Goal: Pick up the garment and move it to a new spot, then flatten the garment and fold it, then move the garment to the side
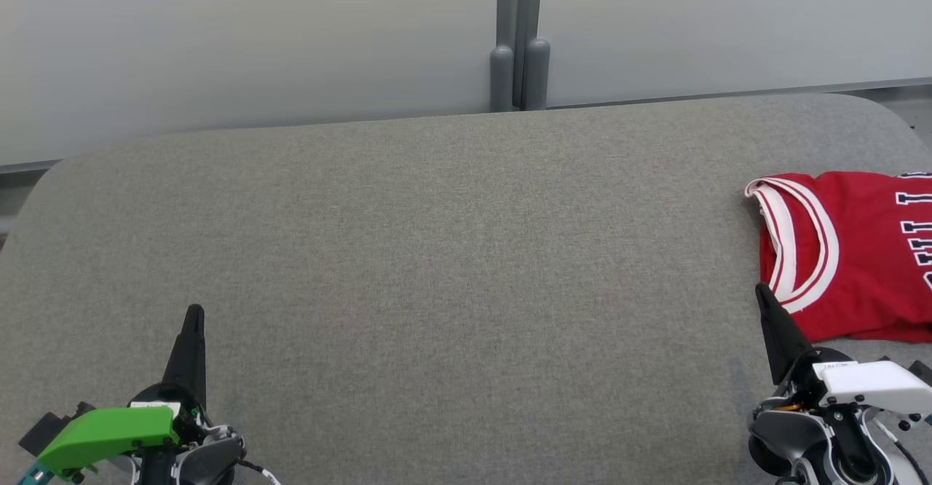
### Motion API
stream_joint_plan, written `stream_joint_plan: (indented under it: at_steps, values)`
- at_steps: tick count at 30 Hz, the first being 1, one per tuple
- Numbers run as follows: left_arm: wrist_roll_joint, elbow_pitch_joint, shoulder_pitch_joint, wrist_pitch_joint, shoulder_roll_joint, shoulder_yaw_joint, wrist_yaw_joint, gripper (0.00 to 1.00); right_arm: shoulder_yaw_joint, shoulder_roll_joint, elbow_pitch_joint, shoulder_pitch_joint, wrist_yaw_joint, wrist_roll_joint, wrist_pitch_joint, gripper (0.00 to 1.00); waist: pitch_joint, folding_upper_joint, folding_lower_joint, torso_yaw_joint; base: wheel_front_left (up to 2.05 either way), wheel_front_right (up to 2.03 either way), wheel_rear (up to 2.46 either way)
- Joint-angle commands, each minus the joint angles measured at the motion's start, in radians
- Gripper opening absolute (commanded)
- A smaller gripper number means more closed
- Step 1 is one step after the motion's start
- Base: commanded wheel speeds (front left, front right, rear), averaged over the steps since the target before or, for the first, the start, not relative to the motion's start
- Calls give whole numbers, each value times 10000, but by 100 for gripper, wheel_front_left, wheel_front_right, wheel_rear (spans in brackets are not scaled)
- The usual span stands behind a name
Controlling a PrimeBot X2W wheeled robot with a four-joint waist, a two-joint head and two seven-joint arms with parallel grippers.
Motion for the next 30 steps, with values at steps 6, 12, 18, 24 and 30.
stream_joint_plan:
  at_steps: [6, 12, 18, 24, 30]
  values:
    - [-42, -16, -149, 30, -6, 53, -32, 0, 3, -51, -42, -84, 4, 35, 16, 0, 0, 69, 0, 1, 0, 0, 0]
    - [-35, -16, -149, 35, -9, 58, -32, 0, 4, -51, -41, -84, 4, 35, 16, 0, 0, 69, 0, 1, 0, 0, 0]
    - [-27, -16, -149, 38, -12, 64, -32, 0, 4, -51, -41, -84, 4, 35, 16, 0, 0, 69, 0, 1, 0, 0, 0]
    - [-22, -16, -149, 43, -15, 68, -32, 0, 4, -51, -41, -84, 4, 35, 16, 0, 0, 69, 0, 1, 0, 0, 0]
    - [-16, -16, -150, 48, -19, 71, -32, 0, 3, -51, -41, -84, 4, 35, 15, 0, 0, 69, 0, 1, 0, 0, 0]
